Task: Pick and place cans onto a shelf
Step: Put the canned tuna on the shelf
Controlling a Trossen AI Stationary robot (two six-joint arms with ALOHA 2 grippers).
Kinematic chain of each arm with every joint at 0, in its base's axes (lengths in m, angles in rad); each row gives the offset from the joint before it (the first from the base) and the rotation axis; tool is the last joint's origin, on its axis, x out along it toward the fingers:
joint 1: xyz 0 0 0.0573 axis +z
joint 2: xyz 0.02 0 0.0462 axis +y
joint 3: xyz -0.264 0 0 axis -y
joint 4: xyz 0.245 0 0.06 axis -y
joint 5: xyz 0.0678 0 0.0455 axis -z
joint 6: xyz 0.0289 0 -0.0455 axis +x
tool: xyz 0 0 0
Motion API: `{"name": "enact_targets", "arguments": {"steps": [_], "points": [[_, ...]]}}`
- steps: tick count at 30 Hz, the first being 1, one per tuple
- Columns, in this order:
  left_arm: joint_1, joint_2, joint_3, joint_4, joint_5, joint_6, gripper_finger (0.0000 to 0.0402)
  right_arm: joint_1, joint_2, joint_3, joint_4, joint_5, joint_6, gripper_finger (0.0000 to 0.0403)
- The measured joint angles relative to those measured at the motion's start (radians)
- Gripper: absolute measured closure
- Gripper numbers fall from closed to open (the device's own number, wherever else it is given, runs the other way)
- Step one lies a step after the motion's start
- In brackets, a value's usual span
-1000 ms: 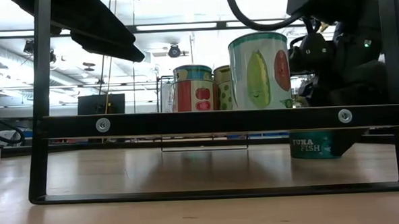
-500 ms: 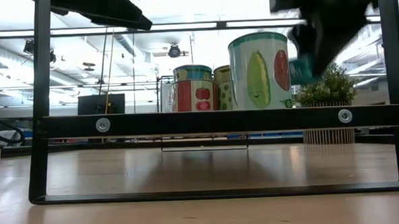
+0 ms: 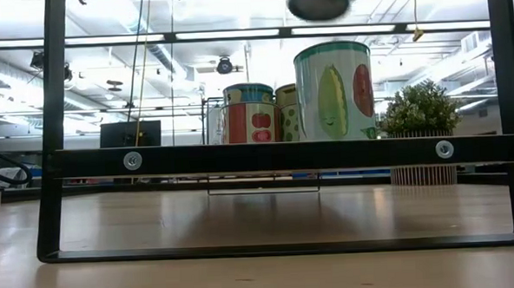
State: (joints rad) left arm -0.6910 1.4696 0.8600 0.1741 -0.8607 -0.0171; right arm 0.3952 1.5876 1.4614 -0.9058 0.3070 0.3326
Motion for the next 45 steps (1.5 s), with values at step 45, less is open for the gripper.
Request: {"name": "enact_targets", "arguments": {"steps": [45], "points": [[0.214,0.027,0.000,0.200,0.420,0.840,0.0046,-0.090,0.181,0.179,0.135,-0.357,-0.014,0.0119]]}}
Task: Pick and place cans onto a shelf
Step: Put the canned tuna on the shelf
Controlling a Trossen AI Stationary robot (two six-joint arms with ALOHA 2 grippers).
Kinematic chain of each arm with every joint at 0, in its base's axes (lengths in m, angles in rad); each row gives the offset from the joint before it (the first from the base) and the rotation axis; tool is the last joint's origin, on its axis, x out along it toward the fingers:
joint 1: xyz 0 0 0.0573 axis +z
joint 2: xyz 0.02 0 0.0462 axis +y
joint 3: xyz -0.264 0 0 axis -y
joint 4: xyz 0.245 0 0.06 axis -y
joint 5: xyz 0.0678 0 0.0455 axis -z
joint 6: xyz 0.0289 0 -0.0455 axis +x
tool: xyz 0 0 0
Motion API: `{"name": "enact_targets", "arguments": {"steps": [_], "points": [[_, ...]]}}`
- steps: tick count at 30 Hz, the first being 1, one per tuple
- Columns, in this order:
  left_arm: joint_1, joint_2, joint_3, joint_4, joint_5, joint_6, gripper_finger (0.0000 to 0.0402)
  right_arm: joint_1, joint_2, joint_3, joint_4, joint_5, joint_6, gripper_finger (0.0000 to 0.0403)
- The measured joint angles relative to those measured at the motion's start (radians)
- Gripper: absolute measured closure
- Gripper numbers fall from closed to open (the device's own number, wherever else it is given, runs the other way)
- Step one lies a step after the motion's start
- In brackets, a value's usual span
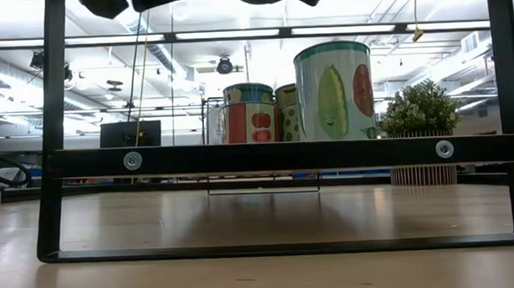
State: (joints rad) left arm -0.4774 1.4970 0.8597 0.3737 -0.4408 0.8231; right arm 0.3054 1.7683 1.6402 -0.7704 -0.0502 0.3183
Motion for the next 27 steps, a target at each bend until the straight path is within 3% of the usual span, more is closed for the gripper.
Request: {"name": "enact_targets", "arguments": {"steps": [17,27], "points": [[-0.004,0.016,0.000,0.040,-0.007,0.046,0.0221,-0.001,0.000,0.000,0.011,-0.031,0.016,0.0119],[-0.004,0.017,0.000,0.040,-0.009,0.029,0.0242,-0.001,-0.002,0.000,0.000,-0.030,0.005,0.0075]]}}
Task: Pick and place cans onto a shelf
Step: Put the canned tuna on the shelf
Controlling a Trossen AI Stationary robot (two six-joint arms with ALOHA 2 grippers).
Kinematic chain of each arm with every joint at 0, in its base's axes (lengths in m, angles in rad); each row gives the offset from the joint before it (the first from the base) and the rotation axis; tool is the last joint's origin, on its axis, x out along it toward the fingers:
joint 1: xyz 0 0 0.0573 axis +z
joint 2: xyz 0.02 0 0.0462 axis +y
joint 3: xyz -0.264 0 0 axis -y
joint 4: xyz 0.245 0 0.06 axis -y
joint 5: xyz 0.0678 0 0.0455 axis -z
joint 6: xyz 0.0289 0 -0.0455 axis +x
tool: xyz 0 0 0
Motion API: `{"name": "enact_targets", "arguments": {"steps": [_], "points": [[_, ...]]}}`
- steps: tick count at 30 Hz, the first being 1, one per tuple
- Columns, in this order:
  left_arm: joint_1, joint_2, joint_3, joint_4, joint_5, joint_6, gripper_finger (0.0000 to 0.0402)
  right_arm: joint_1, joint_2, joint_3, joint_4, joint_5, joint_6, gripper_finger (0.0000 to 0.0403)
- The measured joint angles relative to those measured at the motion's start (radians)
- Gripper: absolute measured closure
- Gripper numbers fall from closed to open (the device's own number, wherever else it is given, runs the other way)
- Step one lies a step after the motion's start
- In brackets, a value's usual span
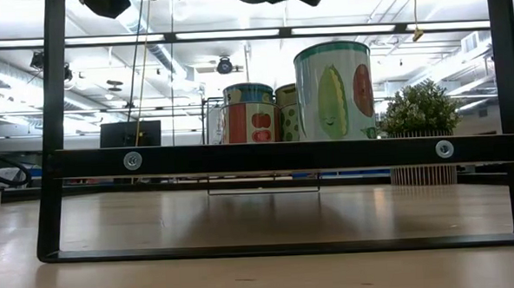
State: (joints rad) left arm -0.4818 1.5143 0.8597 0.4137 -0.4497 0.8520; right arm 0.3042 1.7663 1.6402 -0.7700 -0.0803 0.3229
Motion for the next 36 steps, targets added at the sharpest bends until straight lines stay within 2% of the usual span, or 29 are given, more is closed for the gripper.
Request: {"name": "enact_targets", "arguments": {"steps": [4,8,13,19,21,26,33,36], "points": [[0.000,0.000,0.000,-0.024,0.003,-0.002,0.0242,0.003,-0.023,0.000,-0.081,0.006,0.026,0.0066],[-0.006,-0.003,0.000,-0.130,-0.026,-0.030,0.0242,0.023,-0.052,0.001,-0.168,0.017,0.082,0.0068],[-0.051,-0.022,0.000,-0.195,-0.079,-0.030,0.0244,0.077,-0.079,0.001,-0.266,0.143,0.145,0.0071],[-0.071,-0.096,0.000,-0.403,-0.043,-0.165,0.0257,0.146,-0.083,0.001,-0.265,0.219,0.196,0.0071],[-0.072,-0.114,-0.020,-0.418,-0.031,-0.199,0.0258,0.166,-0.083,0.001,-0.264,0.247,0.209,0.0071],[-0.080,-0.170,-0.174,-0.300,-0.024,-0.203,0.0257,0.194,-0.083,0.001,-0.264,0.301,0.261,0.0071],[-0.069,-0.164,-0.397,0.088,-0.003,-0.103,0.0256,0.201,-0.083,0.002,-0.257,0.347,0.336,0.0071],[-0.058,-0.143,-0.451,0.163,0.037,-0.108,0.0256,0.200,-0.083,0.002,-0.253,0.365,0.369,0.0071]]}}
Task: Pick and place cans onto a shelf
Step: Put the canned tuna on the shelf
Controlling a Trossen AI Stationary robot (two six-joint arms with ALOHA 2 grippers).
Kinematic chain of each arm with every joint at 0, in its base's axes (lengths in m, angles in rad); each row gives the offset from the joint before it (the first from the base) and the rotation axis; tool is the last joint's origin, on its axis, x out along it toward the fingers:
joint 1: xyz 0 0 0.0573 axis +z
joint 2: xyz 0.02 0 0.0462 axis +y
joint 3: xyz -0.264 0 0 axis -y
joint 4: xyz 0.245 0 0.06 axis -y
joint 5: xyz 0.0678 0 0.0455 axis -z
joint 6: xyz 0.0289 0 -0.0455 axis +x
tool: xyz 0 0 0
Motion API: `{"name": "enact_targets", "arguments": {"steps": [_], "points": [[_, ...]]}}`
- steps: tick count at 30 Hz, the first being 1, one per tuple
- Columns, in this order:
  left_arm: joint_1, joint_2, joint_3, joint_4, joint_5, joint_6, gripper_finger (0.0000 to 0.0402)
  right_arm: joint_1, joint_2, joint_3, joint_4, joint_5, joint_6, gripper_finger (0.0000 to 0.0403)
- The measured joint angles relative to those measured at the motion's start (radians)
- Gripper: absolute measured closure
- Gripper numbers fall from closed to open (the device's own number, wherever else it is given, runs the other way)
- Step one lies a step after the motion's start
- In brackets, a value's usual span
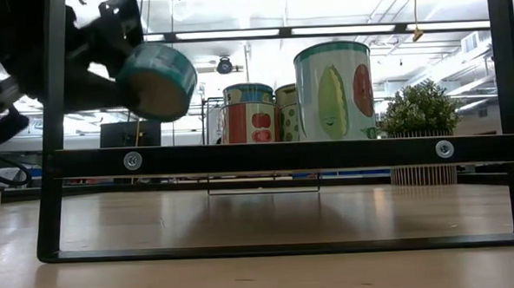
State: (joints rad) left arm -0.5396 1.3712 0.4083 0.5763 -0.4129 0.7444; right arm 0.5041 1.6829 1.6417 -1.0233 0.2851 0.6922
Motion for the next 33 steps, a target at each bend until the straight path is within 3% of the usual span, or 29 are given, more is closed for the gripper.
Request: {"name": "enact_targets", "arguments": {"steps": [13,28,33], "points": [[0.016,0.229,0.072,0.066,0.029,0.009,0.0255,0.000,0.000,0.000,0.063,0.052,0.101,0.0071],[-0.008,0.235,0.081,0.072,0.046,-0.008,0.0254,0.001,0.000,0.000,0.073,0.063,0.101,0.0071],[-0.008,0.236,0.081,0.068,0.039,-0.009,0.0230,0.001,0.000,0.000,0.073,0.063,0.100,0.0071]]}}
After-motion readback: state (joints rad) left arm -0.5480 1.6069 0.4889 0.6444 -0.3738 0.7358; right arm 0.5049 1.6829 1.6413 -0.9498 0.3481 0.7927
